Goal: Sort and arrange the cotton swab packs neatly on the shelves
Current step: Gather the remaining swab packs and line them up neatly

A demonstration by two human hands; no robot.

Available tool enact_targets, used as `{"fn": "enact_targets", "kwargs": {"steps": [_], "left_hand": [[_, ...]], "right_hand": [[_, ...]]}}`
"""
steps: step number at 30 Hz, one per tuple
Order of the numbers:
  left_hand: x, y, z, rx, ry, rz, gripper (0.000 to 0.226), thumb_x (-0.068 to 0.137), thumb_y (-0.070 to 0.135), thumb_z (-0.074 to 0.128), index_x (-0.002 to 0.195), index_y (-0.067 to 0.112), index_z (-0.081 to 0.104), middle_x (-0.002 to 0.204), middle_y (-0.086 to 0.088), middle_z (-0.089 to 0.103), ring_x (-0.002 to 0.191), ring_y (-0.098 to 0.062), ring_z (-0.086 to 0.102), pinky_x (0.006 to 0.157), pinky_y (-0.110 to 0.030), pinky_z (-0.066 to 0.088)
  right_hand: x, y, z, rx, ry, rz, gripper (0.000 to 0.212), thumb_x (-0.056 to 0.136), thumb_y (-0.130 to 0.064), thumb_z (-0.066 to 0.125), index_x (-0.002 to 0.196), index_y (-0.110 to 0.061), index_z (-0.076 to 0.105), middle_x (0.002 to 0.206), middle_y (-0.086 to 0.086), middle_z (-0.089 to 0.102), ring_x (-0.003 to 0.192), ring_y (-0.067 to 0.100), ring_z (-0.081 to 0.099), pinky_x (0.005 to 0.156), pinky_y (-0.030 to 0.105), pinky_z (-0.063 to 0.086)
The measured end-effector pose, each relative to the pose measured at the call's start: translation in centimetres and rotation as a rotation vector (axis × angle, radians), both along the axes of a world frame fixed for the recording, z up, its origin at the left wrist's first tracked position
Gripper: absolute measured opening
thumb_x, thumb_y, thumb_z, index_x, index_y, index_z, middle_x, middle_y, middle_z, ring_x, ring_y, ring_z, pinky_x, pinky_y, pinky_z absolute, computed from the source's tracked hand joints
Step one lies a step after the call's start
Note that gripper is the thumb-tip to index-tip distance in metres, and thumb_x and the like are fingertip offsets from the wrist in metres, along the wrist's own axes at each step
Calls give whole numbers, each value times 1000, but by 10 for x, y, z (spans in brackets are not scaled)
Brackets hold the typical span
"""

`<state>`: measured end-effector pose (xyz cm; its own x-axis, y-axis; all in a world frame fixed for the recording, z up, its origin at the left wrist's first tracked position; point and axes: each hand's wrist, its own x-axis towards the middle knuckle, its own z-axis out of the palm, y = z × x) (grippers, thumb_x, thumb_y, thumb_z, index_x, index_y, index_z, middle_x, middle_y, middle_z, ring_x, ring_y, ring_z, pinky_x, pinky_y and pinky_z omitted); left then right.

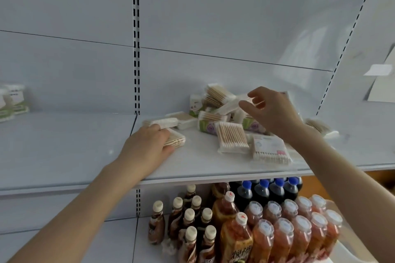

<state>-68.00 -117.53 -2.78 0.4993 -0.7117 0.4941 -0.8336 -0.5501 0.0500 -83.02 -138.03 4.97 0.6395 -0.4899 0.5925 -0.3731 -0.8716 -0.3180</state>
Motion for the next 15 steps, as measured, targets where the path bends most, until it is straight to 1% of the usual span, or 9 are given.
{"fn": "enact_targets", "kwargs": {"steps": [1, 3, 5, 7, 8, 10, 11, 13, 15], "left_hand": [[0, 1, 0, -7, -30, -10, 40, 95, 44, 40, 124, 19, 54, 119, -1, 54, 108, -21, 51, 81, -30, 43], [-1, 6, 0, -97, -6, -62, 37, 97, 39, 38, 117, 15, 59, 111, -4, 60, 98, -23, 57, 76, -32, 44], [-5, 18, 5, -286, 89, -153, 39, 93, 43, 40, 99, 11, 62, 88, -5, 63, 78, -25, 60, 66, -33, 42], [-10, 34, 12, -496, 173, -176, 33, 91, 41, 46, 87, 11, 58, 69, -1, 58, 61, -16, 54, 57, -21, 39], [-10, 40, 15, -578, 197, -148, 24, 92, 33, 49, 87, 11, 56, 66, 2, 55, 60, -10, 52, 55, -16, 37], [-5, 50, 18, -687, 249, -46, 14, 94, 23, 48, 90, 10, 51, 69, 5, 52, 63, -6, 48, 54, -16, 36], [-1, 53, 18, -723, 297, 2, 15, 95, 22, 47, 92, 8, 50, 71, 5, 51, 65, -9, 49, 53, -20, 34], [8, 59, 17, -812, 453, 59, 16, 97, 22, 44, 97, 6, 49, 77, 3, 52, 74, -22, 54, 68, -30, 42], [17, 64, 16, -959, 668, 71, 16, 98, 20, 41, 98, 6, 49, 89, -4, 58, 83, -25, 57, 77, -42, 52]], "right_hand": [[-1, 1, 1, -10, -2, 4, 41, 87, -42, 57, 117, -14, 58, 107, 4, 64, 91, 16, 60, 83, 37, 51], [2, 4, 4, -57, -37, 45, 38, 88, -38, 57, 117, -13, 58, 106, 4, 63, 88, 13, 57, 80, 30, 48], [12, 12, 6, -85, -81, 151, 31, 89, -31, 59, 112, -10, 61, 102, 5, 64, 87, 15, 58, 80, 32, 49], [32, 25, 5, -74, -56, 290, 26, 87, -25, 61, 107, -8, 64, 98, 7, 65, 88, 20, 60, 82, 33, 49], [45, 32, 3, -61, -14, 355, 27, 87, -24, 63, 108, -7, 64, 98, 7, 65, 88, 20, 60, 82, 29, 47], [75, 46, -5, -23, 139, 466, 33, 86, -25, 64, 114, -7, 62, 102, 6, 64, 93, 19, 59, 81, 20, 41], [90, 52, -9, -5, 246, 494, 38, 87, -29, 63, 119, -9, 59, 110, 6, 63, 101, 19, 58, 85, 20, 39], [117, 63, -18, 17, 465, 494, 49, 88, -41, 57, 127, -13, 52, 128, 5, 56, 117, 20, 51, 95, 25, 36], [137, 71, -26, 5, 601, 446, 55, 89, -53, 49, 124, -11, 53, 129, 6, 54, 119, 24, 49, 96, 29, 36]]}}
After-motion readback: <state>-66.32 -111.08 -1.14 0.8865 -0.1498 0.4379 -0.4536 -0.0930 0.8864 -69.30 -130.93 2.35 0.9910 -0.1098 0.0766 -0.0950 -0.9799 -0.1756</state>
